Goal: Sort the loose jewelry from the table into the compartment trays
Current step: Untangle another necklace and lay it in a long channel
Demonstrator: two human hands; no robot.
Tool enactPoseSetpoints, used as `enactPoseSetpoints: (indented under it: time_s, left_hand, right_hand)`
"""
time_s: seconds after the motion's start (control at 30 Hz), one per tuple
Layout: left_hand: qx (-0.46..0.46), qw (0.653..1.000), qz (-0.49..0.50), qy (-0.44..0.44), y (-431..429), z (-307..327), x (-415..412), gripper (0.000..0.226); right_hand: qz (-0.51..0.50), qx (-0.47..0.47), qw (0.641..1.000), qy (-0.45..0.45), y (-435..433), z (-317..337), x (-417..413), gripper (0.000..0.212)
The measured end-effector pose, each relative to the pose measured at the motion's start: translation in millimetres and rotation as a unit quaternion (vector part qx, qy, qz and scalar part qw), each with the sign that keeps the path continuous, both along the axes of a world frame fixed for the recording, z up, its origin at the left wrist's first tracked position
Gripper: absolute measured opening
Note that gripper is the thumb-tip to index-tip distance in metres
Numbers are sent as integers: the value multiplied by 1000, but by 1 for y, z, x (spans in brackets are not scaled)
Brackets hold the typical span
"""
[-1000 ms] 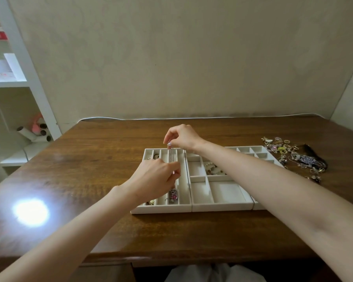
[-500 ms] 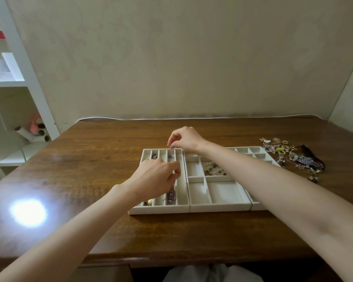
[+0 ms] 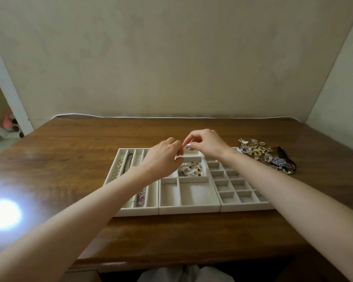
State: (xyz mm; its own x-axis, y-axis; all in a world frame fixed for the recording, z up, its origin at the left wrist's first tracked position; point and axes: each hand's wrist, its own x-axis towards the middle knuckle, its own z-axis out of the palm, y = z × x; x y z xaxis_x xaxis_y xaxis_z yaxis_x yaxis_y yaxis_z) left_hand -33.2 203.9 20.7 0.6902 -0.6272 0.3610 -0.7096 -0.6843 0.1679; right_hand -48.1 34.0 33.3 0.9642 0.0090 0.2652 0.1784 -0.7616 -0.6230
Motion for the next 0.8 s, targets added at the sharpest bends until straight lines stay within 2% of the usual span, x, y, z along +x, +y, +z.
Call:
enactPoseSetpoints:
  time_s: [0.2, 0.37, 0.53, 0.8]
  left_hand:
    - [-27, 996, -43, 67, -65, -12, 0, 26]
    - [-53, 990, -61, 116, -117, -19, 1, 24]
    - [-66, 988, -82, 111, -163, -19, -5, 23]
    - [-25, 992, -99, 73, -207, -24, -9, 25]
  right_hand:
    - [-88, 2, 996, 3, -83, -6, -34, 11]
    - [-167, 38, 985, -11, -146, -10, -66, 12]
    - [-210, 24, 977, 1, -180, -18, -85, 14]
    - [-272, -37, 961, 26, -207, -26, -91, 12]
